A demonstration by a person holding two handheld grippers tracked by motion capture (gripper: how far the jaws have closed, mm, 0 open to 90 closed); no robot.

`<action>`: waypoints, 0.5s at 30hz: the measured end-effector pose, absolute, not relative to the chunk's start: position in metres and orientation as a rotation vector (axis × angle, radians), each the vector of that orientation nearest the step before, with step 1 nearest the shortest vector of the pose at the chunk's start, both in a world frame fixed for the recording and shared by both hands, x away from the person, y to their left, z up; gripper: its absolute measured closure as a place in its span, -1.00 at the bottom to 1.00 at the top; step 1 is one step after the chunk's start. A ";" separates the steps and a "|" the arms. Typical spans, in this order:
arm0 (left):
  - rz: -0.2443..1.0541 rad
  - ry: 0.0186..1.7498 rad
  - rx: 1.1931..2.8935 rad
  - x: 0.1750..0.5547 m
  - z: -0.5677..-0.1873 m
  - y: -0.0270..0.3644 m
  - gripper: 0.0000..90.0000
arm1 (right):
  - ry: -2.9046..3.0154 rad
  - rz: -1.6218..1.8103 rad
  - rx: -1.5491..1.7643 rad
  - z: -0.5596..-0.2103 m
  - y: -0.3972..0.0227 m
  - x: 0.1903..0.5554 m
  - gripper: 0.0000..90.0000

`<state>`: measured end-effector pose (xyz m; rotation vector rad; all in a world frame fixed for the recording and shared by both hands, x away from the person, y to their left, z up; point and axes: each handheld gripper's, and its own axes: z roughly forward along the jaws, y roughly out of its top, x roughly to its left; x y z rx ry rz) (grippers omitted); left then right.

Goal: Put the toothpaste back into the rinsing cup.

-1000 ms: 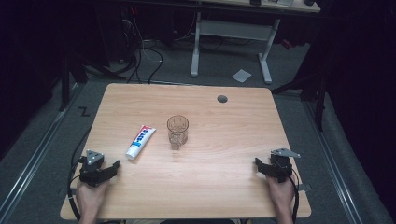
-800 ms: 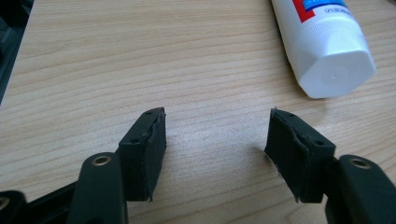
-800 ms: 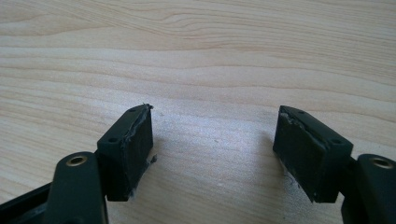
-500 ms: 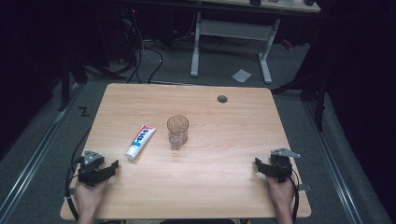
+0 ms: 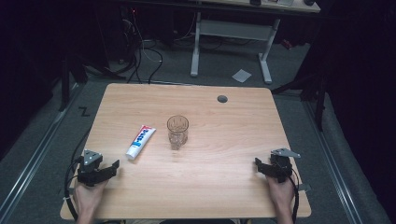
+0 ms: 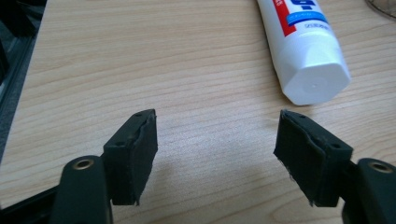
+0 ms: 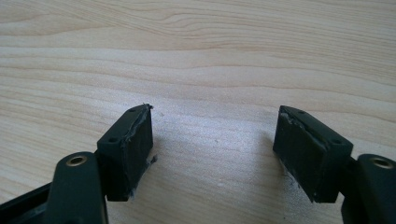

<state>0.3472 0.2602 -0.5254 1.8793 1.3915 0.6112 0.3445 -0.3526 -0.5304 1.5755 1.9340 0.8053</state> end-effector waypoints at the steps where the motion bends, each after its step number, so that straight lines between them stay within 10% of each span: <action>1: 0.611 1.390 1.874 0.346 -0.524 0.261 -0.35 | 1.934 0.805 1.575 -0.530 -0.353 0.344 -0.37; 15: 0.586 1.371 1.864 0.332 -0.509 0.260 -0.40 | 1.934 0.805 1.575 -0.530 -0.353 0.344 -0.37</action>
